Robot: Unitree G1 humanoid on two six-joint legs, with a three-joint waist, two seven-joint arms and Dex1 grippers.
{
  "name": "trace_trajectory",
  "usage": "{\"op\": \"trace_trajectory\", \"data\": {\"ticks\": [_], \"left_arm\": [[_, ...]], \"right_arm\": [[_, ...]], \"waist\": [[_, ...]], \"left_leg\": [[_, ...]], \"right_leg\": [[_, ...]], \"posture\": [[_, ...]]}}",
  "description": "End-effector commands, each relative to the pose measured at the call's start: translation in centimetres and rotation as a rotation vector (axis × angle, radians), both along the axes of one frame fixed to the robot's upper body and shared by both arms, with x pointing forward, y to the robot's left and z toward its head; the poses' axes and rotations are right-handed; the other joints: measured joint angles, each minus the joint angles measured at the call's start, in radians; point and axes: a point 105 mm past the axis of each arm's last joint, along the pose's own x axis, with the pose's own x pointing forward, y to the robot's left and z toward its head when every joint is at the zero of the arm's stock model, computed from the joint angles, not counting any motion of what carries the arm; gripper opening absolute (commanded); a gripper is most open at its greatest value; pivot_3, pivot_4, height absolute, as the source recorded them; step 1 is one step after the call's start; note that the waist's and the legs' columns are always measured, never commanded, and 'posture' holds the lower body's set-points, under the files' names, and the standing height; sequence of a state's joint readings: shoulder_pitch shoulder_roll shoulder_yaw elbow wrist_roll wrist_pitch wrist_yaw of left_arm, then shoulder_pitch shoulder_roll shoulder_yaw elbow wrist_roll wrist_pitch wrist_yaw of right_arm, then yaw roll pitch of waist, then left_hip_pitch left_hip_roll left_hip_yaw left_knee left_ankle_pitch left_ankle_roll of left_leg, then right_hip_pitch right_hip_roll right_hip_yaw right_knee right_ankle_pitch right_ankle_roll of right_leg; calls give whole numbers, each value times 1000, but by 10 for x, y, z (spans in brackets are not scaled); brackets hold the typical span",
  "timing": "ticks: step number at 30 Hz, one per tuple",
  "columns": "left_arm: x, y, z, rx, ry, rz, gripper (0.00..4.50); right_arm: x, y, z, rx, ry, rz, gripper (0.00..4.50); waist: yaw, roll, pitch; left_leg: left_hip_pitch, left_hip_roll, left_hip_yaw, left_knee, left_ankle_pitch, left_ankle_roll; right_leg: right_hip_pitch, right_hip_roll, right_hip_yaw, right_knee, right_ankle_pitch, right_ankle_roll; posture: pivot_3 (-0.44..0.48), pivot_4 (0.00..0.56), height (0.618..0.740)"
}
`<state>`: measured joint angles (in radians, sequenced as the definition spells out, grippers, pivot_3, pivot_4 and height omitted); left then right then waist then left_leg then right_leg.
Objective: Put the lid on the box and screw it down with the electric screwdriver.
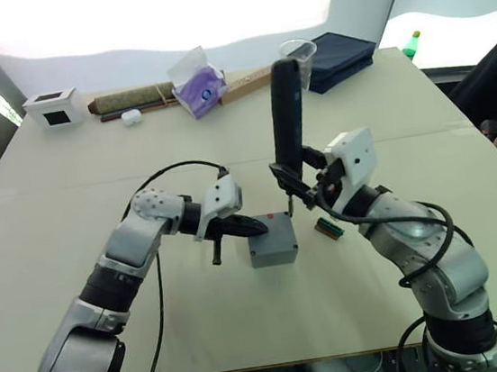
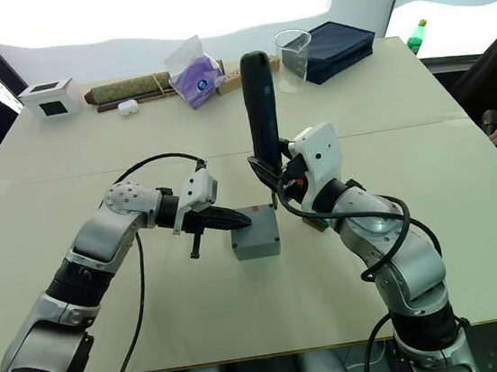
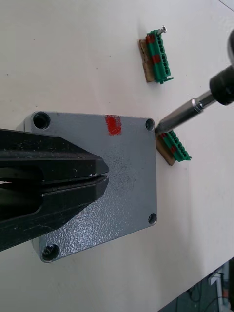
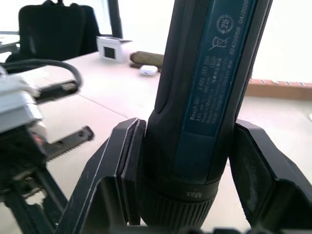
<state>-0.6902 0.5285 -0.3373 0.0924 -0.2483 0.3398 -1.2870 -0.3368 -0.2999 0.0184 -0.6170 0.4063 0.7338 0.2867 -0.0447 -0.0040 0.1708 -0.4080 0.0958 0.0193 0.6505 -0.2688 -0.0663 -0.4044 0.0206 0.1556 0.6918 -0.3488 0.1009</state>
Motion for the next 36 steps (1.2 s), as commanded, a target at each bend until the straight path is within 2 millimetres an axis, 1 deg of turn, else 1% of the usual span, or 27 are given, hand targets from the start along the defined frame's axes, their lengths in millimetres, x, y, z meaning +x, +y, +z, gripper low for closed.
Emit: {"op": "trace_trajectory", "data": {"ticks": [1,10,16,19,24,27,36], "left_arm": [[0,2,-12,38,25,9,0],[0,3,-14,35,31,12,0],[0,3,-14,34,33,12,0],[-1,3,-13,34,32,13,0],[0,2,-12,34,31,13,0],[0,2,-11,33,31,14,0],[0,3,-10,39,35,19,0]], "right_arm": [[-9,3,28,55,-101,23,2144],[-8,4,35,82,-108,26,2144],[-7,6,36,90,-106,31,2144],[-7,6,30,61,-103,26,2144],[-5,3,25,59,-97,10,2144],[-2,0,17,50,-88,-16,2144],[0,-2,9,65,-85,-42,2144]], "waist": [[0,0,0],[0,0,0],[0,0,0],[0,0,0],[0,0,0],[0,0,0],[0,0,0]], "left_leg": [[0,0,0,0,0,0],[0,0,0,0,0,0],[0,0,0,0,0,0],[0,0,0,0,0,0],[0,0,0,0,0,0],[0,0,0,0,0,0],[0,0,0,0,0,0]], "right_leg": [[0,0,0,0,0,0],[0,0,0,0,0,0],[0,0,0,0,0,0],[0,0,0,0,0,0],[0,0,0,0,0,0],[0,0,0,0,0,0],[0,0,0,0,0,0]], "posture": [[0,150,740],[0,150,740],[0,150,740],[0,150,740],[0,150,740],[0,150,740],[0,150,740]]}}
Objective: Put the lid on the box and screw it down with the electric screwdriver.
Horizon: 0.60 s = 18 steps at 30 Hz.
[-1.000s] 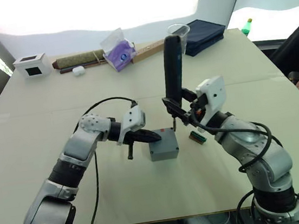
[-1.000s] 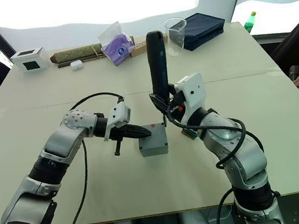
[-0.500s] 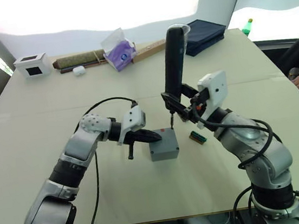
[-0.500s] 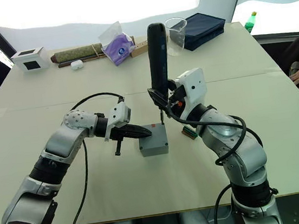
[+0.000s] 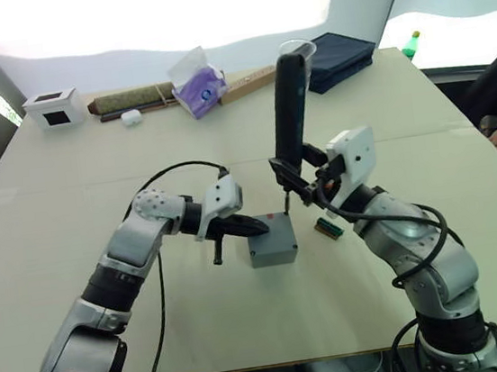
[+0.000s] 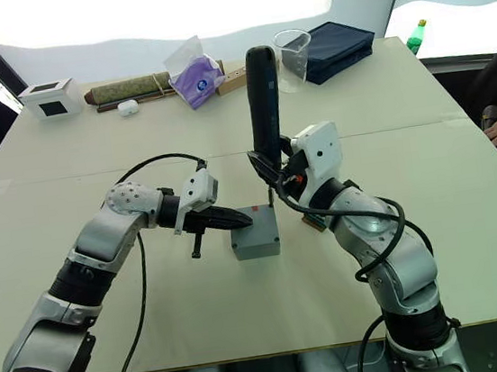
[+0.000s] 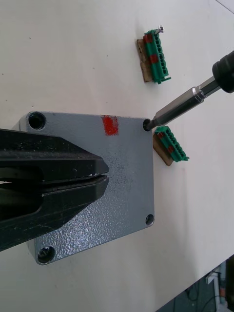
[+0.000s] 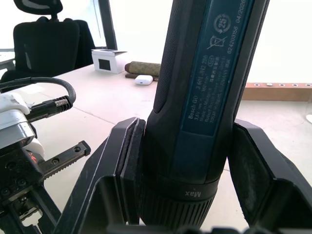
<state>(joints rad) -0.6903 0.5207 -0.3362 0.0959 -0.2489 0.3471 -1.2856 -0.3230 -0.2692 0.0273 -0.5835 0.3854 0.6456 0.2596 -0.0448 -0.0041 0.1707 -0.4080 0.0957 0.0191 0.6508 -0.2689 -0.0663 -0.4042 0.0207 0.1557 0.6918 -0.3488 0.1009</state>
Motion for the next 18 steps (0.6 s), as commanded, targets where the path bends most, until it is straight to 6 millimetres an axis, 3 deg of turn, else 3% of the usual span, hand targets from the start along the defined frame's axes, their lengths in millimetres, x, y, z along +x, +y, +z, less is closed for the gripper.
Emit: {"op": "trace_trajectory", "data": {"ticks": [1,9,18], "left_arm": [[0,4,-9,45,28,17,0],[-2,3,-11,45,36,17,0],[-4,4,-13,46,44,19,0]], "right_arm": [[-4,0,8,20,-49,-10,2144],[-6,5,8,25,-83,-37,2144],[-11,8,-10,-14,-52,-55,2144]], "waist": [[0,0,0],[0,-1,-1],[0,-2,-3]], "left_leg": [[0,0,0,0,0,0],[0,0,0,0,0,0],[0,0,0,0,0,0]], "right_leg": [[0,0,0,0,0,0],[0,0,0,0,0,0],[0,0,0,0,0,0]], "posture": [[0,150,740],[0,150,740],[0,150,740]]}}
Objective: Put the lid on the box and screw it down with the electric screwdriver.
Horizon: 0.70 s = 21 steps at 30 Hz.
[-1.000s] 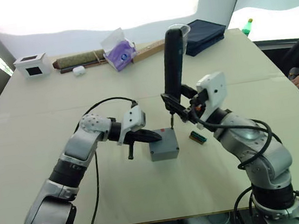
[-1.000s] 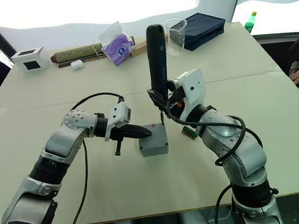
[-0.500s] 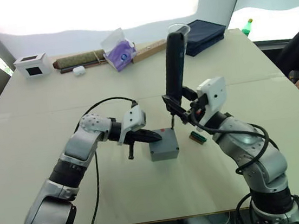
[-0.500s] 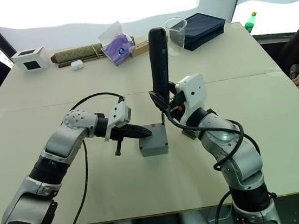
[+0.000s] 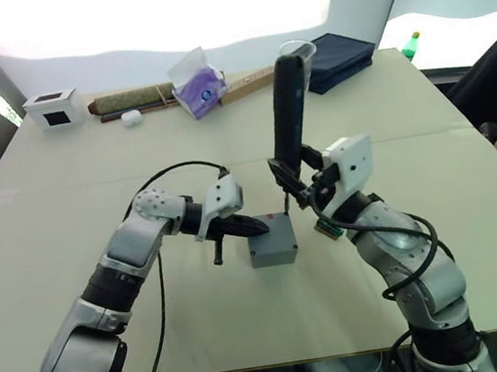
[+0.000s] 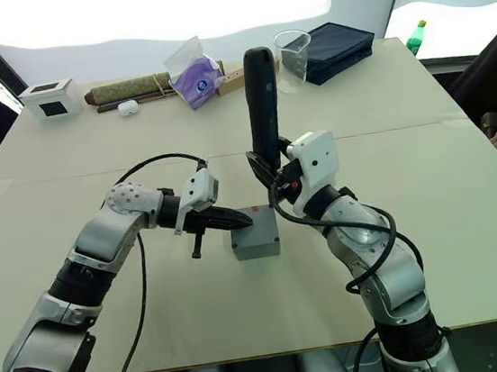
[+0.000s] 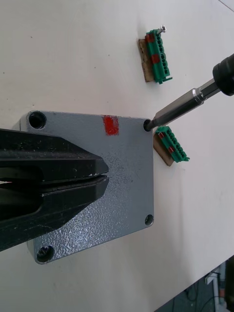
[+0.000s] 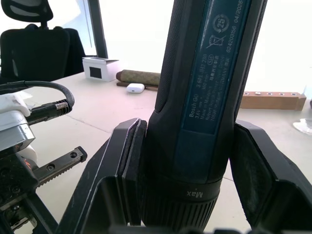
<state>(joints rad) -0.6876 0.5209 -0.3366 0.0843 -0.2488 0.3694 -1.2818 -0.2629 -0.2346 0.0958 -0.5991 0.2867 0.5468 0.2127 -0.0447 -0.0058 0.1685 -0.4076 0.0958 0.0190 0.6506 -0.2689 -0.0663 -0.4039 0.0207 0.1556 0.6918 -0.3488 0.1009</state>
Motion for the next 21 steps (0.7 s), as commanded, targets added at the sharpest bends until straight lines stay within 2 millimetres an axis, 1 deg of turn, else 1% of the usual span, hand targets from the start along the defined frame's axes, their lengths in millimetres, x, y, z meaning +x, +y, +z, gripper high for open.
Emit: {"op": "trace_trajectory", "data": {"ticks": [1,5,8,12,17,21], "left_arm": [[-4,5,-13,45,36,13,0],[-7,8,-17,62,48,11,0],[-11,9,-21,69,73,10,0],[-14,12,-28,93,79,6,0],[-13,13,-29,91,80,16,0],[-13,12,-29,88,80,16,0]], "right_arm": [[-7,3,-10,-7,21,-8,2144],[-12,7,-24,-22,52,-8,2144],[-14,9,-28,-20,66,-8,2144],[-14,11,-35,-22,103,11,2144],[-17,18,-43,12,175,71,2144],[-16,16,-53,-38,222,93,2144]], "waist": [[0,-1,-2],[0,-4,-9],[-1,-5,-11],[-1,-6,-12],[-2,-9,-17],[-3,-9,-19]], "left_leg": [[0,0,0,0,0,0],[1,0,0,-1,0,0],[3,0,0,-1,0,1],[15,0,0,-4,-4,6],[16,0,0,-4,-4,7],[16,1,0,-4,-4,7]], "right_leg": [[0,0,0,0,0,0],[1,0,0,0,0,0],[3,0,0,0,0,0],[15,1,0,-4,-1,0],[16,1,0,-4,-1,0],[16,1,0,-4,-1,0]], "posture": [[0,150,740],[0,150,740],[0,150,740],[0,150,740],[0,150,740],[0,150,740]]}}
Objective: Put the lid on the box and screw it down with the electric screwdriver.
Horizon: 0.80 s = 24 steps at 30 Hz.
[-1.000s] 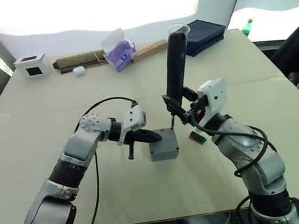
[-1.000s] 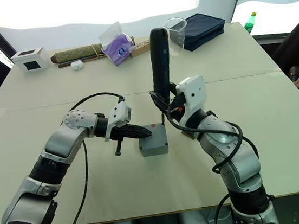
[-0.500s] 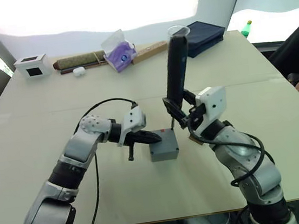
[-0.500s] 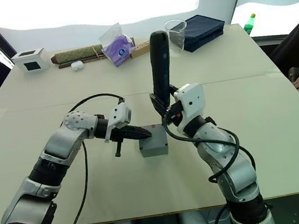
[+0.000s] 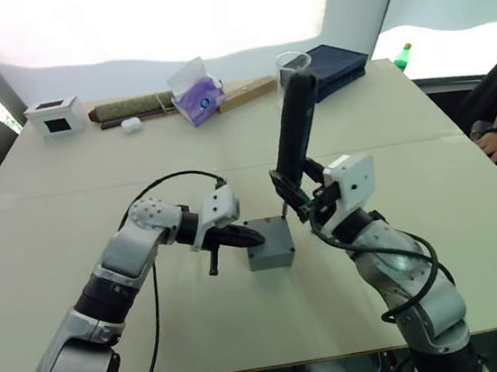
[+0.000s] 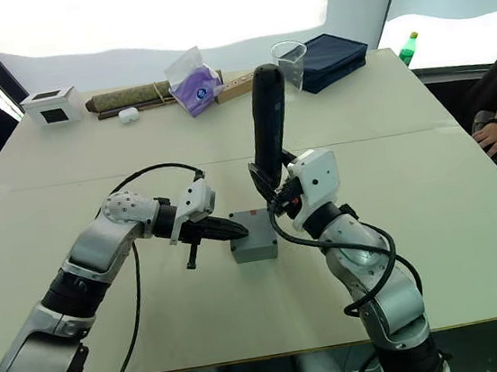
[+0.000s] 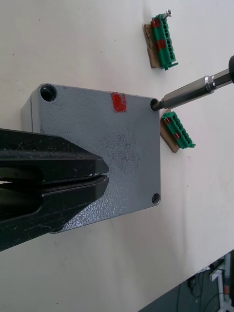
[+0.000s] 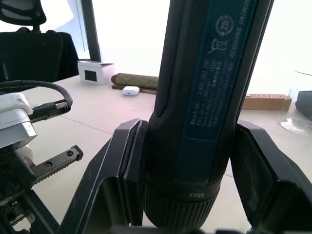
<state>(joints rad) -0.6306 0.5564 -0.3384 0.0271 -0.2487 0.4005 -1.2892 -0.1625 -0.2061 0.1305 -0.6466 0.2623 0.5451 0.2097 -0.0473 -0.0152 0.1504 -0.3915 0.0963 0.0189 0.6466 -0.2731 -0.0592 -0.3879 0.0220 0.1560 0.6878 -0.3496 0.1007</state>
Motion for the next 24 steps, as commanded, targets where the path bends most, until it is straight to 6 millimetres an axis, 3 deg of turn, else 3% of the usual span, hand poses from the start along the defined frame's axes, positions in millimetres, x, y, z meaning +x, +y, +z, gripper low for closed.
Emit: {"op": "trace_trajectory", "data": {"ticks": [1,10,15,24], "left_arm": [[-3,3,-18,57,44,9,0],[-1,3,-20,60,39,11,0],[0,5,-21,61,38,17,0],[-1,3,-22,53,42,12,0]], "right_arm": [[-1,10,-37,-64,176,87,2144],[5,11,-49,-108,223,77,2144],[12,-1,-66,-180,277,5,2144],[13,-9,-69,-146,275,-10,2144]], "waist": [[0,0,-1],[1,-4,-11],[2,-5,-14],[5,-8,-20]], "left_leg": [[0,0,0,0,0,0],[0,0,0,-1,-1,2],[1,0,0,-1,-1,2],[3,0,0,0,-4,6]], "right_leg": [[0,0,0,0,0,0],[0,0,0,-1,0,0],[1,0,0,-1,0,0],[6,0,0,-4,-1,0]], "posture": [[0,150,740],[0,150,740],[0,150,740],[0,150,740]]}}
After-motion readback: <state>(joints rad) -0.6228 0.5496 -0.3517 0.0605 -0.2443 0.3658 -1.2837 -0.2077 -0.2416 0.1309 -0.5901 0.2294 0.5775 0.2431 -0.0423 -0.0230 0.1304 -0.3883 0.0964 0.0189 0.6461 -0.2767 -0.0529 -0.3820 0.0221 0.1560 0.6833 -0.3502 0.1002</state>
